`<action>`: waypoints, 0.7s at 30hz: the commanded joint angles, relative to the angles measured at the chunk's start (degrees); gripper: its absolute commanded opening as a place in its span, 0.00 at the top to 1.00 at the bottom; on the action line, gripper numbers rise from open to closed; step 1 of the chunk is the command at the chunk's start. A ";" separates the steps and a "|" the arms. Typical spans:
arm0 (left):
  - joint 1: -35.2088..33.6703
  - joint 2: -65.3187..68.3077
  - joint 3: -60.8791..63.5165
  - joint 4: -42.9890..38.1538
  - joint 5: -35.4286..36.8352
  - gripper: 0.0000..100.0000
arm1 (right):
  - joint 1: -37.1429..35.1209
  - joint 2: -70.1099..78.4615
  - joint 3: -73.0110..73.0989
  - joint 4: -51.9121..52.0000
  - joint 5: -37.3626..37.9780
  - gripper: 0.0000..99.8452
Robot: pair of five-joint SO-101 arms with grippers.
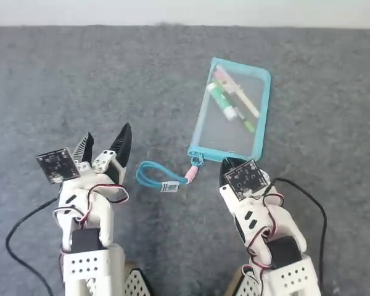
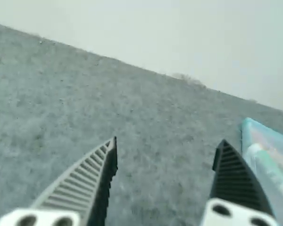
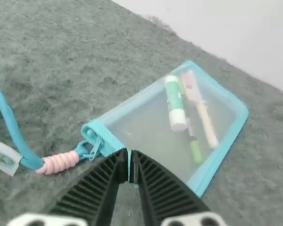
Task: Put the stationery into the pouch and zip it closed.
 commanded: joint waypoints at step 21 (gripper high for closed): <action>0.09 -0.70 -0.75 -1.67 0.35 0.69 | -0.48 -0.92 -0.35 -0.84 -0.09 0.99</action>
